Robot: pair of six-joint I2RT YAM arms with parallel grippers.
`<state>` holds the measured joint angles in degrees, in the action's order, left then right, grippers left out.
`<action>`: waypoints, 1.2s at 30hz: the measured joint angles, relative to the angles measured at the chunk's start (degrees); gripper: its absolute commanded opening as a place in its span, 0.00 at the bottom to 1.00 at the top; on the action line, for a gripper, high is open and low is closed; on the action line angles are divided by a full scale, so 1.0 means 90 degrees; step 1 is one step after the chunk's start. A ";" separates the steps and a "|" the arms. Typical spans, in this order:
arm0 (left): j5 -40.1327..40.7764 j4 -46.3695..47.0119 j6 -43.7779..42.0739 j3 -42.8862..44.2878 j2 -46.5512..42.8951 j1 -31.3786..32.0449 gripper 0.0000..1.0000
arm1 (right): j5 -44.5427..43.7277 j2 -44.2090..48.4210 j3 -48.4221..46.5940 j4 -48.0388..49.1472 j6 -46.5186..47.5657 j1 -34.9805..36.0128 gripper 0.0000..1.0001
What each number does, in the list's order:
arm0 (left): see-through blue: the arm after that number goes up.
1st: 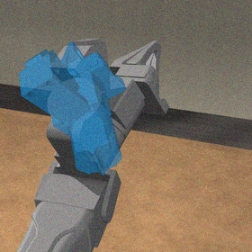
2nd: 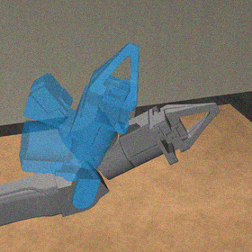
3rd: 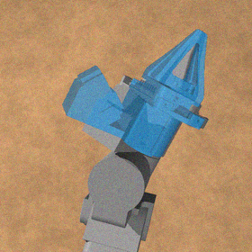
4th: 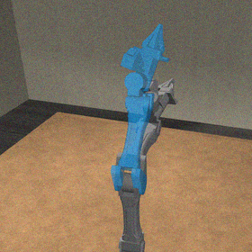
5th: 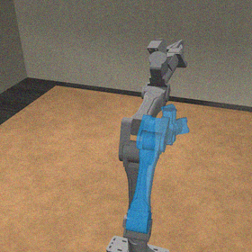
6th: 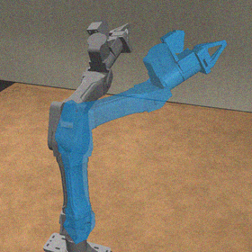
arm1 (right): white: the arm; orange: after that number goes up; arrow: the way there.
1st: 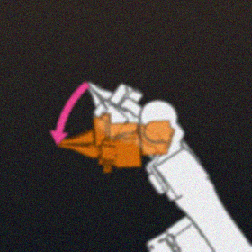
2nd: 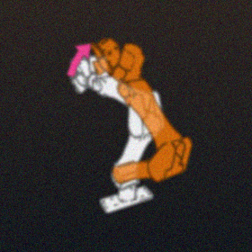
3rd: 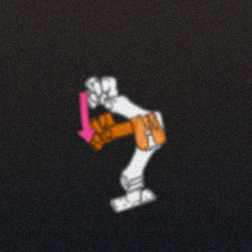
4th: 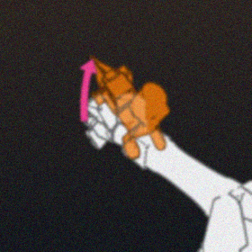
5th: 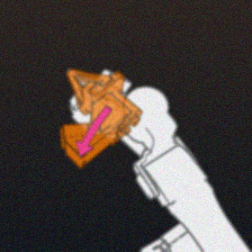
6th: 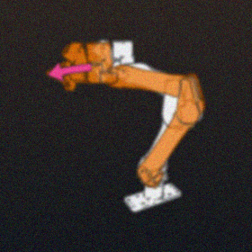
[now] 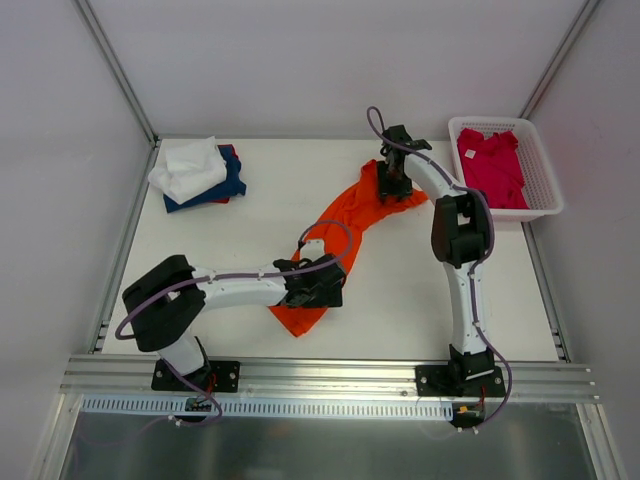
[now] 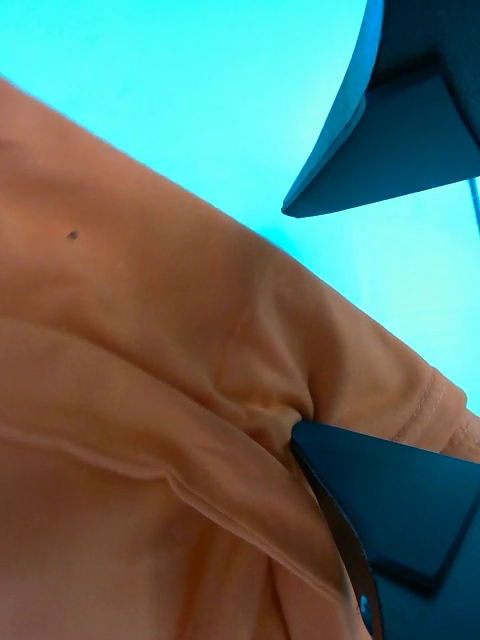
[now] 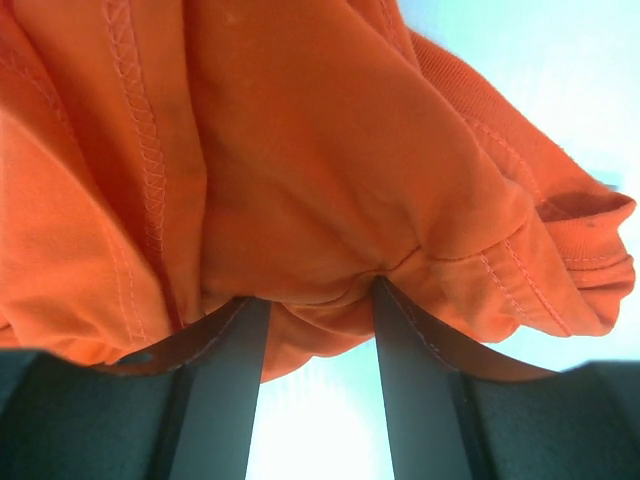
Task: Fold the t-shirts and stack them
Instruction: Fold the tshirt
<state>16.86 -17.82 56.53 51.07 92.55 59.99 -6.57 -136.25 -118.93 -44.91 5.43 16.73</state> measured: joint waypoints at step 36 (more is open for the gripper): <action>-0.1086 -0.0129 0.0148 0.2402 0.1909 0.1790 0.86 | 0.3191 -0.0920 -0.1044 0.1243 -0.0721 0.0002 0.51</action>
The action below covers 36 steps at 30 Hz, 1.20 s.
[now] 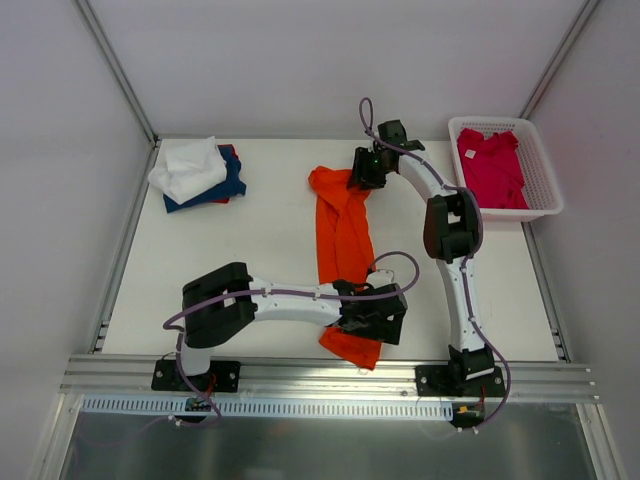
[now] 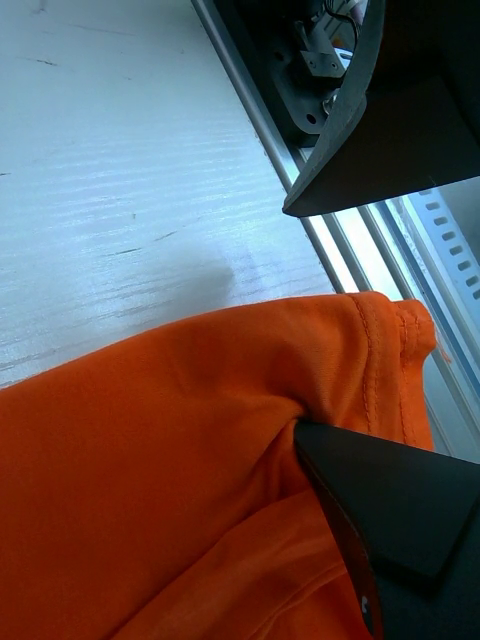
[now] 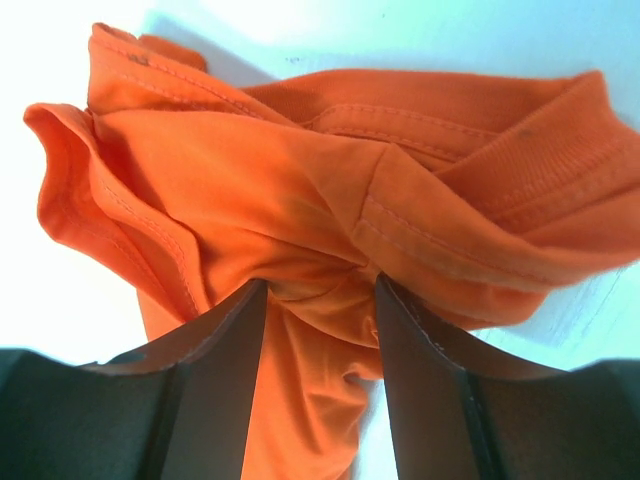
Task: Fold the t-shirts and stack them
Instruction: Fold the tshirt
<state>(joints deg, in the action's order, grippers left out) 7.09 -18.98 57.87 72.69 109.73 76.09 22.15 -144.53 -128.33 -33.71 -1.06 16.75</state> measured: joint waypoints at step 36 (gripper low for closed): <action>0.1734 -0.0991 -0.1314 -0.1462 -0.2841 -0.2382 0.91 | -0.2421 0.5255 0.5768 0.0690 0.0432 0.0510 0.50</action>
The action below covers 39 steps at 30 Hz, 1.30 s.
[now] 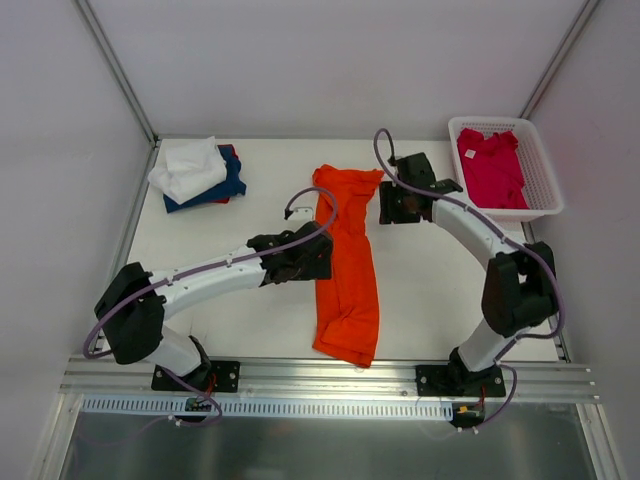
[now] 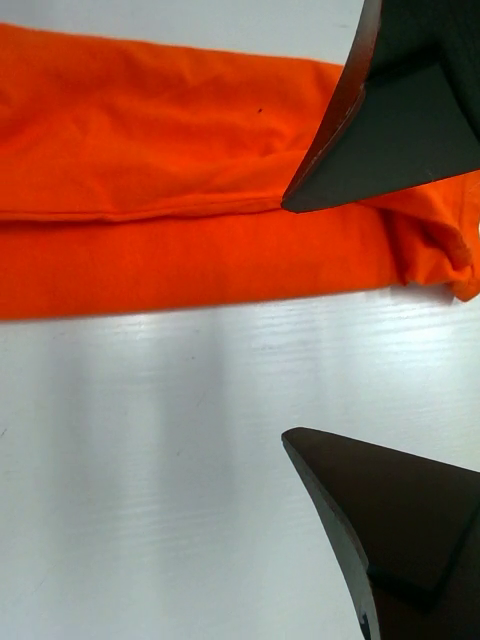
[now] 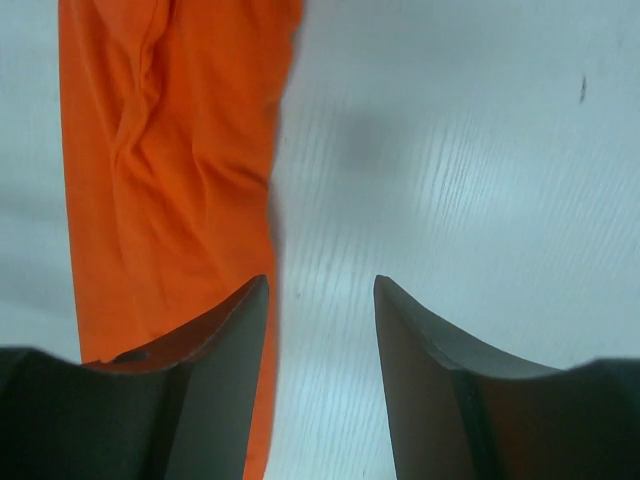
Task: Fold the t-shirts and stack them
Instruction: Fold the tshirt
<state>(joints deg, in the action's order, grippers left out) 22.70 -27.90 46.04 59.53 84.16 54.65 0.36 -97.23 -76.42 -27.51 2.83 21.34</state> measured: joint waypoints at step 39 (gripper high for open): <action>-0.2489 0.2523 0.0952 -0.2965 -0.1035 -0.0379 0.90 | -0.2849 0.4153 0.5003 -0.0680 -0.2975 0.3060 0.50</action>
<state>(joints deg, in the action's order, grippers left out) 0.30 -5.19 54.61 32.84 74.85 51.24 -25.28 -59.86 -31.40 -33.63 -23.94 48.88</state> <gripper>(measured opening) 0.901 0.503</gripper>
